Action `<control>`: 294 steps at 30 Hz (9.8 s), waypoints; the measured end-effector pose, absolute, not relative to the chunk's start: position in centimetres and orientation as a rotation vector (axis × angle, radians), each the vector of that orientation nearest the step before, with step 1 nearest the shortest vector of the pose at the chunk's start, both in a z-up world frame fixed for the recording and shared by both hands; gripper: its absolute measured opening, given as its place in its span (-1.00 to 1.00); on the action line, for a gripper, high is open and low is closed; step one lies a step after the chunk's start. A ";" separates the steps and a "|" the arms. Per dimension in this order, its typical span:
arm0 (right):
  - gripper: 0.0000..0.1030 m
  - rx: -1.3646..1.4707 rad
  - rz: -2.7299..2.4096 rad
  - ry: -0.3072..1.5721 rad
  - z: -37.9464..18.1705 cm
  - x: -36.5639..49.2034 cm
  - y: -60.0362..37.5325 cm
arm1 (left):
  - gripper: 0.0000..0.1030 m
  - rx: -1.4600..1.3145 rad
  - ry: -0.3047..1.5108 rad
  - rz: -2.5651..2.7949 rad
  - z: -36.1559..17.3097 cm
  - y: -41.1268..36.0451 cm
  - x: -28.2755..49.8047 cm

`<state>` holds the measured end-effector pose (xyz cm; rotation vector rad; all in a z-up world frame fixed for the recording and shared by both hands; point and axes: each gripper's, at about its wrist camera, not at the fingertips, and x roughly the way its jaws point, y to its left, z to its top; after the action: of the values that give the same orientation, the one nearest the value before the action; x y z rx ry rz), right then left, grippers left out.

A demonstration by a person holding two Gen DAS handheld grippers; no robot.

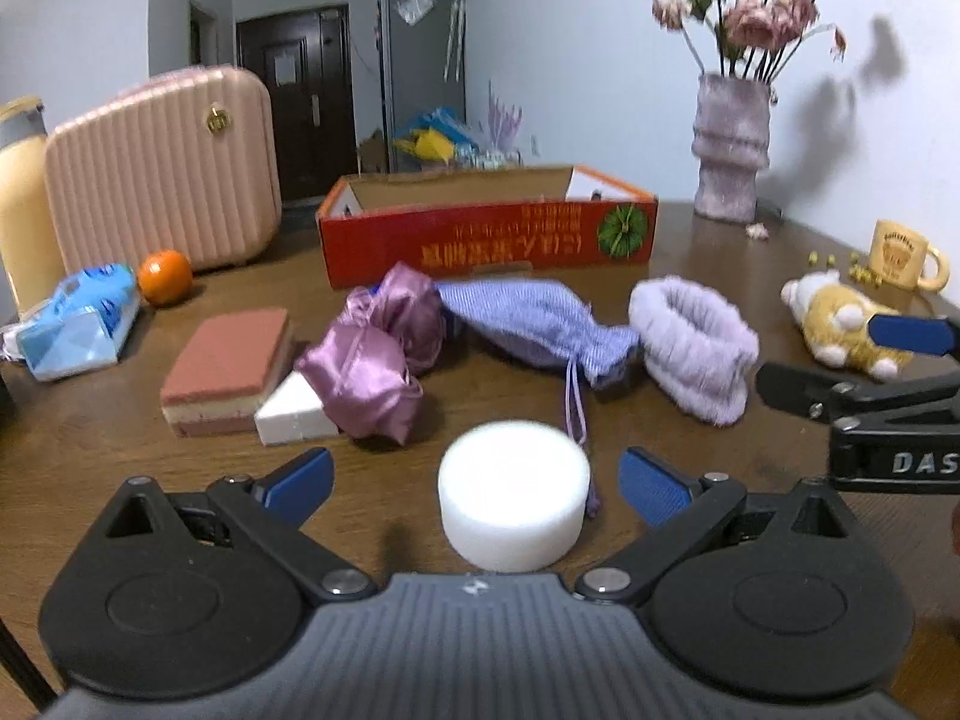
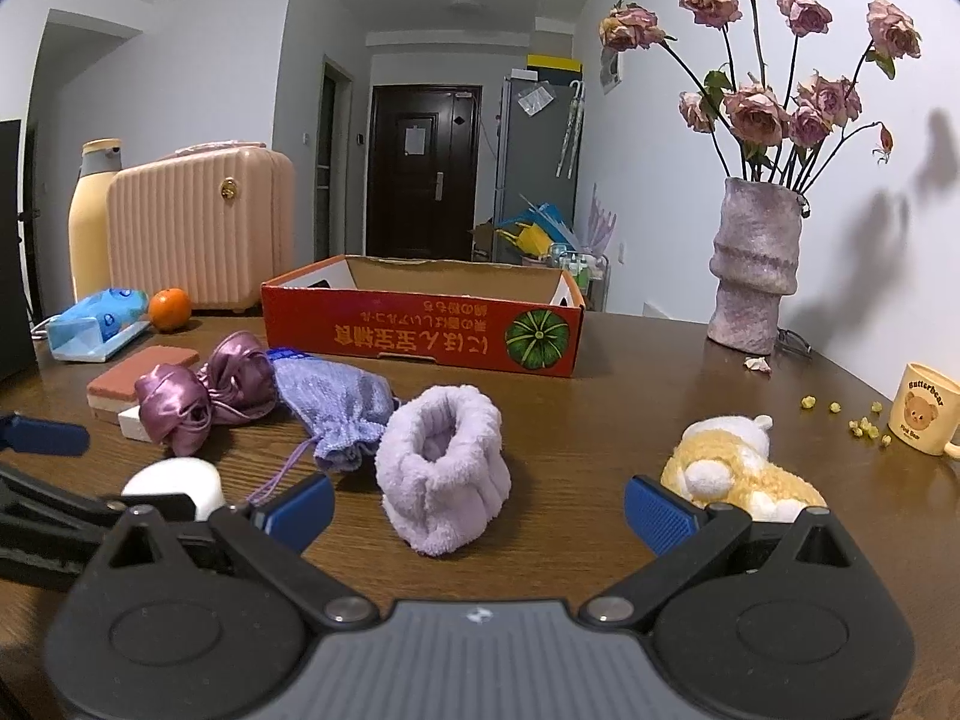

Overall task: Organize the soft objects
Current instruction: 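Grasp the white round sponge with the left tool, then grasp the lavender drawstring pouch with the right tool while the left tool holds the sponge, then carry the white sponge and lavender pouch in both tools over the cardboard box, then open both tools to drop the sponge and pouch into the box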

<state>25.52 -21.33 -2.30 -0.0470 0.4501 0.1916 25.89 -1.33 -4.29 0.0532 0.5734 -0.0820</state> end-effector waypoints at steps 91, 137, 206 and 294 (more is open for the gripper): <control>-0.37 -0.184 0.313 0.613 -4.8 38.3 -9.4 | 0.15 -0.158 0.447 0.048 -1.1 8.3 26.9; -0.55 0.156 0.254 0.268 1.2 32.3 -18.2 | 0.14 -0.122 0.376 0.037 -0.7 6.1 26.6; -0.54 0.151 0.224 0.251 1.8 50.0 -21.7 | 0.14 -0.219 0.274 0.061 2.6 -4.7 46.8; 0.77 0.056 0.197 0.449 -3.0 60.5 -18.1 | 1.00 -0.169 0.383 0.419 -1.8 -3.5 58.0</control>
<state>60.45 -18.07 -2.98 0.0563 0.4486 0.1972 58.00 -3.48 -1.78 -0.1695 0.3826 0.4185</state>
